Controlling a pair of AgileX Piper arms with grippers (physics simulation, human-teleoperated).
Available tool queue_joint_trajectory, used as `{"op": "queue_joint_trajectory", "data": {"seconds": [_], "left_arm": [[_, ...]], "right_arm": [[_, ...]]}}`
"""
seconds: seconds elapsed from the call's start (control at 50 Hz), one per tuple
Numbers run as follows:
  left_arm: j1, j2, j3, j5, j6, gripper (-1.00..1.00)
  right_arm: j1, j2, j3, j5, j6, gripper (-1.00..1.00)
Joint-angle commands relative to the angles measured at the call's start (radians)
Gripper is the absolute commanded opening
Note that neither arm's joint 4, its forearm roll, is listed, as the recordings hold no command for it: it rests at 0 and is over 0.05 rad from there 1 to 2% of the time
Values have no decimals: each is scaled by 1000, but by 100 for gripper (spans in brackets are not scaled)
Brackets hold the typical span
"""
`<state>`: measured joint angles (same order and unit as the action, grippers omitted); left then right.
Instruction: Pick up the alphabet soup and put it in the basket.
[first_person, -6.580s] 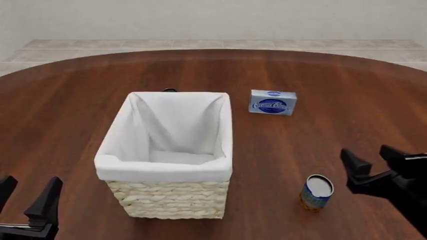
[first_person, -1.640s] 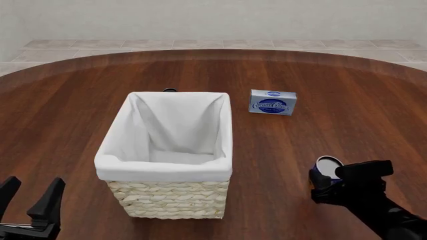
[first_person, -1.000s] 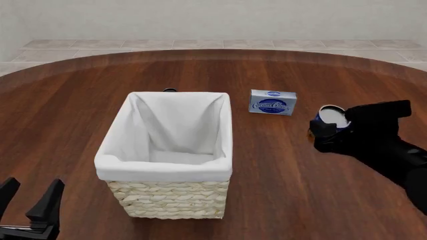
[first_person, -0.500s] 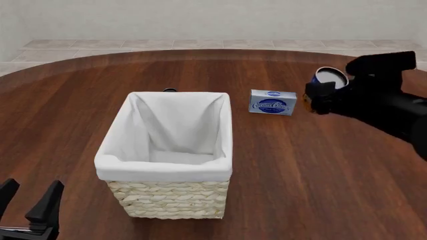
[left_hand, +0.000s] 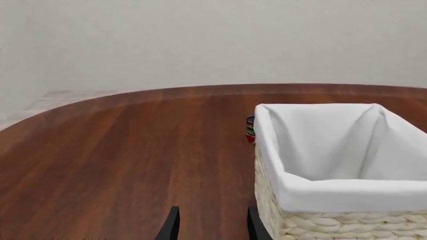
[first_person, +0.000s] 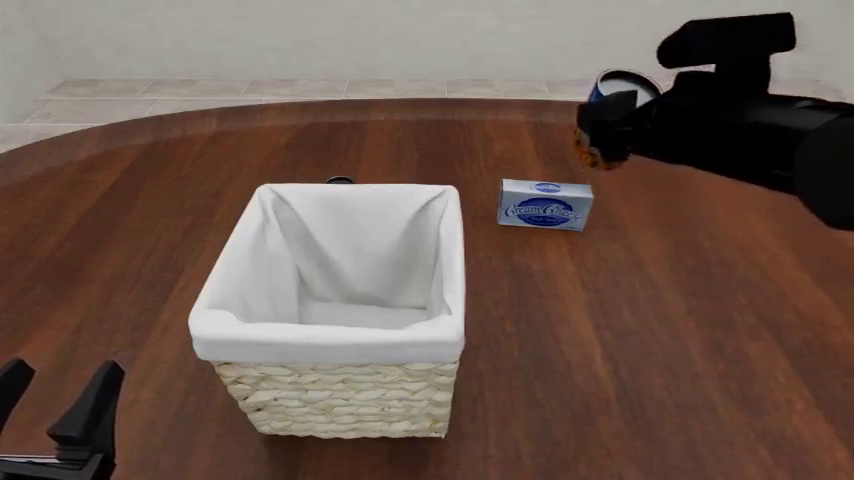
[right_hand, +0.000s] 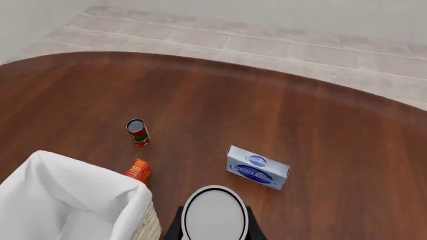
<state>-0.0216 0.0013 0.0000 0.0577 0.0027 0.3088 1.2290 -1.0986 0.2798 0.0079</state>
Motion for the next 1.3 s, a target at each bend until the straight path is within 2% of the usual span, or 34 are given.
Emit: {"op": "queue_joint_trajectory", "data": {"seconds": [0.02, 0.14, 0.24, 0.38, 0.68, 1.04, 1.3], "left_arm": [[11, -1, 0, -2, -3, 100], [17, -1, 0, -2, -5, 100], [17, -1, 0, -3, -4, 100], [16, -1, 0, -4, -4, 100], [23, -1, 0, -6, -8, 100], [27, -1, 0, -2, -6, 100], [27, -1, 0, -3, -2, 100]], "right_arm": [[52, 38, -116, 56, -12, -100], [122, 66, -164, 90, 60, -100], [153, 88, -197, 109, 54, -100], [212, 130, -260, 130, 86, -100], [334, 227, -359, 142, 87, -100], [465, 302, -377, 112, 83, -100], [508, 327, -381, 106, 86, -100]]}}
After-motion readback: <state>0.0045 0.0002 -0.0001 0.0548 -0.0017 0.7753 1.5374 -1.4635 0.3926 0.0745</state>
